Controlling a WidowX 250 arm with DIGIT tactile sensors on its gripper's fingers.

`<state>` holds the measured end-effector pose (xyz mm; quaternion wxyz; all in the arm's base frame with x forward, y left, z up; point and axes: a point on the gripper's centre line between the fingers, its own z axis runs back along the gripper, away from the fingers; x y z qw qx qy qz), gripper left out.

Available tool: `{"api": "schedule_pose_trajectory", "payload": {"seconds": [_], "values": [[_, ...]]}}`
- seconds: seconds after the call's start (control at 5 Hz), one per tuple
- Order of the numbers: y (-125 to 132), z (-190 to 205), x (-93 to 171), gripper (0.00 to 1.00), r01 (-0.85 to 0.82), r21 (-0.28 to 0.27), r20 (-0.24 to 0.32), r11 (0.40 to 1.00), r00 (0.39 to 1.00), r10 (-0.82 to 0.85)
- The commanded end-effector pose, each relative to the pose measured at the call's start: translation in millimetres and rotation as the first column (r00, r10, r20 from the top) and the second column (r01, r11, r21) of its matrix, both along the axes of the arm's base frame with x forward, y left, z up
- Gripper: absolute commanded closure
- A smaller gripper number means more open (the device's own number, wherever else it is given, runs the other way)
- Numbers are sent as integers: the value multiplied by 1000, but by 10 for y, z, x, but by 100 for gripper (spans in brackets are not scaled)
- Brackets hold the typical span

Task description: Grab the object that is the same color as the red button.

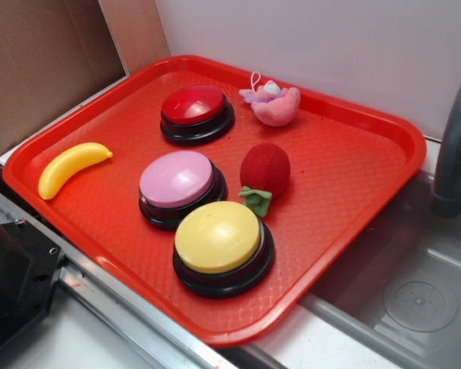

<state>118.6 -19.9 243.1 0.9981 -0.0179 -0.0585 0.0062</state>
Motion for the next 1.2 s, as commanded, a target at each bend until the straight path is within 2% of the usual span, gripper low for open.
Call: {"api": "schedule_pose_trajectory", "payload": {"seconds": [0.0,0.2,0.4,0.6,0.8,1.0], "values": [[0,0,0,0,0,0,0,1000,1000,0],[-83,-95,93,0,-9,17,8,1000,1000,9],[-164,-278,274,0,-12,24,-17,1000,1000,13],[-294,-479,481,0,42,34,30,999,999,-43],[-469,-778,742,0,-9,23,59,1000,998,8],[-622,-1078,999,0,-16,23,41,1000,999,15]]}}
